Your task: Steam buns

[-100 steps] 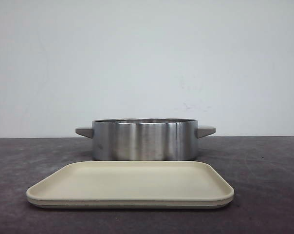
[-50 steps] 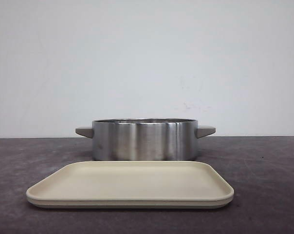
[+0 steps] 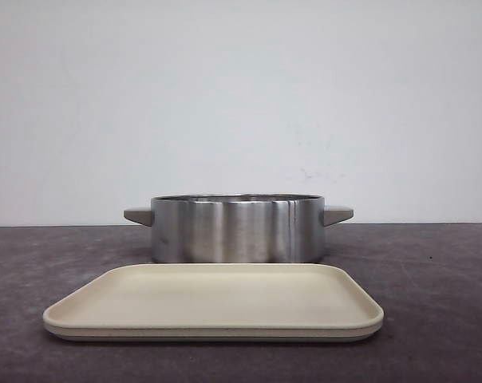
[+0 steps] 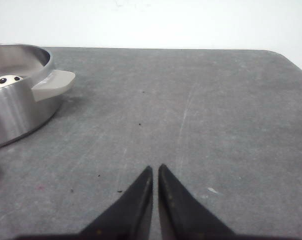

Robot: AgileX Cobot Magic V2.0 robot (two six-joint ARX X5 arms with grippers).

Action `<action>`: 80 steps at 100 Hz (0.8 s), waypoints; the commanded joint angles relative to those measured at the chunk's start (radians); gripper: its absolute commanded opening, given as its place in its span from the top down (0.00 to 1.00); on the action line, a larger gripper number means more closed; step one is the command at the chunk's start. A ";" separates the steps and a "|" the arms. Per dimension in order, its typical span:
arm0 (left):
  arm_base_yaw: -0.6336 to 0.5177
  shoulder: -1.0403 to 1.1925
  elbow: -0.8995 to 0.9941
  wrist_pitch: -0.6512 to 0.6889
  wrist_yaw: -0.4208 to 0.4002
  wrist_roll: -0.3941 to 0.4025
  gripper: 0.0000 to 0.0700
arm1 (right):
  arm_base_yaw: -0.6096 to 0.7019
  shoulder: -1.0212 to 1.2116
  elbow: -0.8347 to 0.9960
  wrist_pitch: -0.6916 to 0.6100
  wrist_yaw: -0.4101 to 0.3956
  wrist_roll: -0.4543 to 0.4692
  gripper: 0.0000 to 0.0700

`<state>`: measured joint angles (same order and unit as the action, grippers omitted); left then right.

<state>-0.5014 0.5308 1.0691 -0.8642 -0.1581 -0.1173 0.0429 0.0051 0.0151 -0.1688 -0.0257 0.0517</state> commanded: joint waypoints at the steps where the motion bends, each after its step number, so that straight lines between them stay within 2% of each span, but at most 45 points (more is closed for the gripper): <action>1: 0.021 -0.023 -0.051 0.058 0.005 0.019 1.00 | 0.000 -0.002 -0.003 0.012 0.000 -0.007 0.98; 9: 0.063 -0.080 -0.179 0.215 0.041 0.013 1.00 | 0.000 -0.002 -0.003 0.011 0.000 -0.007 0.98; 22: 0.144 -0.185 -0.423 0.497 0.145 -0.006 1.00 | 0.000 -0.002 -0.003 0.011 0.000 -0.007 0.98; 35: 0.232 -0.273 -0.637 0.684 0.233 -0.015 1.00 | 0.000 -0.002 -0.003 0.011 0.000 -0.007 0.98; 53: 0.319 -0.364 -0.846 0.812 0.241 -0.019 1.00 | 0.000 -0.002 -0.003 0.011 0.000 -0.007 0.98; 80: 0.427 -0.455 -1.009 0.843 0.233 -0.019 1.00 | 0.000 -0.002 -0.003 0.011 0.000 -0.007 0.98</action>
<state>-0.0933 0.0910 0.0765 -0.0441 0.0776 -0.1310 0.0429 0.0051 0.0151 -0.1688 -0.0257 0.0513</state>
